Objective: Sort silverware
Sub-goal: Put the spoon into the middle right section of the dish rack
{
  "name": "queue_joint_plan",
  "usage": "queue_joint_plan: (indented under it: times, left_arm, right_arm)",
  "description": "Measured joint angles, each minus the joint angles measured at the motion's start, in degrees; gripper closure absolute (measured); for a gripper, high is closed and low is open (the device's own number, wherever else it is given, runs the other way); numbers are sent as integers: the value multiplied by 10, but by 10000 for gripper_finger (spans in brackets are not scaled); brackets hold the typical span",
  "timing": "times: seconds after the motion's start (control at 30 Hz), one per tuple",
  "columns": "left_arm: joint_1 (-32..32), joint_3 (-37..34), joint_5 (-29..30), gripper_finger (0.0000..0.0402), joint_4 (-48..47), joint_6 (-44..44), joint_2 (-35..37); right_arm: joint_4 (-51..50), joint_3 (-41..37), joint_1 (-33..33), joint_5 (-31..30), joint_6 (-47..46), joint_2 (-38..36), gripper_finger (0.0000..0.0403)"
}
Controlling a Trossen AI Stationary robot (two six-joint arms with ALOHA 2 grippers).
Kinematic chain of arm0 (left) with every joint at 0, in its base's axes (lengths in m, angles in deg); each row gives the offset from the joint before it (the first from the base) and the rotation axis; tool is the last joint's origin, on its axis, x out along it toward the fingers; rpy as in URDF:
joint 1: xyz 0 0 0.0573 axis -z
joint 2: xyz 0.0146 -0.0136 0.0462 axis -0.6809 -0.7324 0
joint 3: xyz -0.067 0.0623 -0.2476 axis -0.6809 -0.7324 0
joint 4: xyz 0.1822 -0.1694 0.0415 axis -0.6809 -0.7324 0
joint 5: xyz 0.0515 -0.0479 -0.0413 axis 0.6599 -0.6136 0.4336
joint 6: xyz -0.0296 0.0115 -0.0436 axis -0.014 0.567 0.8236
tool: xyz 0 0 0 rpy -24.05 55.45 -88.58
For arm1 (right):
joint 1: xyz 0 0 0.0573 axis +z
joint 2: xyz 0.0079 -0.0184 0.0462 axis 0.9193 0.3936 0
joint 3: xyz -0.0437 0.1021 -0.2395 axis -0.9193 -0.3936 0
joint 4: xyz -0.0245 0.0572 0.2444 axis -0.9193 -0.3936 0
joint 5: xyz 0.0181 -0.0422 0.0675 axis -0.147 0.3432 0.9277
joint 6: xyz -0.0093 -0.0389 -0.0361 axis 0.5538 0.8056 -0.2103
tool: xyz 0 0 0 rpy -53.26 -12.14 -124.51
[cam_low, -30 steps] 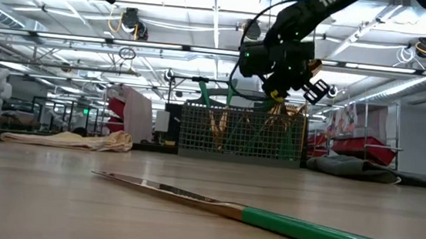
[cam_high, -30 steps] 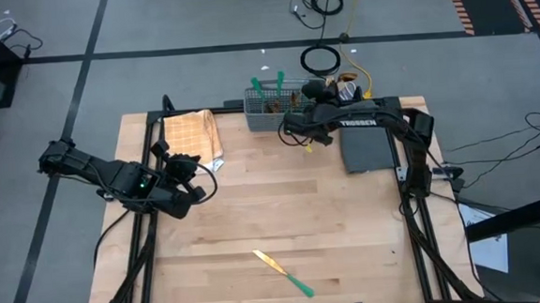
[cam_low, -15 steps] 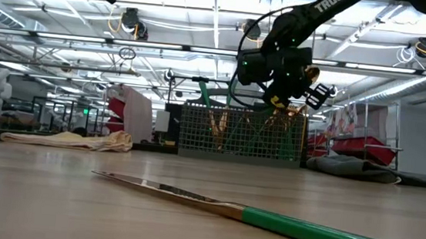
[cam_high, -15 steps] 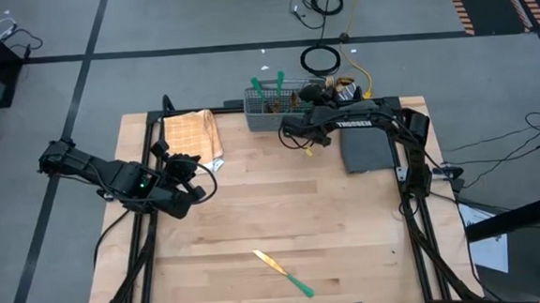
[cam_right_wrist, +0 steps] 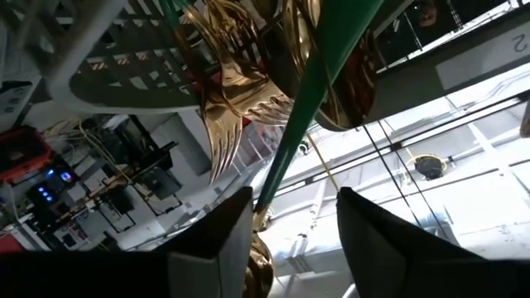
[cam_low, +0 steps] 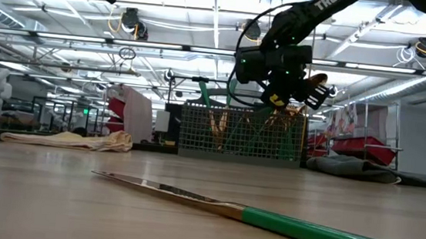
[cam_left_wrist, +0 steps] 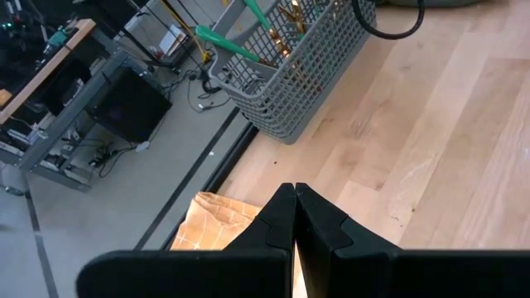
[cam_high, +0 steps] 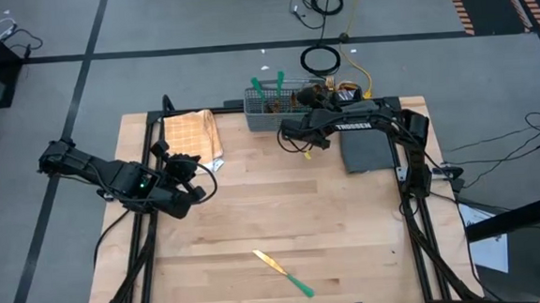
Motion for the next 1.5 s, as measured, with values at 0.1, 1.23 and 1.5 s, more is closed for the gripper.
queue_joint_plan:
  times: [0.1, 1.23, 1.5]
  left_arm:
    - [0, 0, 0, 393, 0, 0, 0]
    - [0, 0, 2, 393, -1, -3, 0]
    - [0, 0, 2, 393, -6, -3, 0]
  right_arm:
    - [0, 0, 0, -2, 9, 0, 241]
    - [4, 41, 62, -48, -73, -12, 257]
    - [-7, 129, 129, -35, -358, -12, 257]
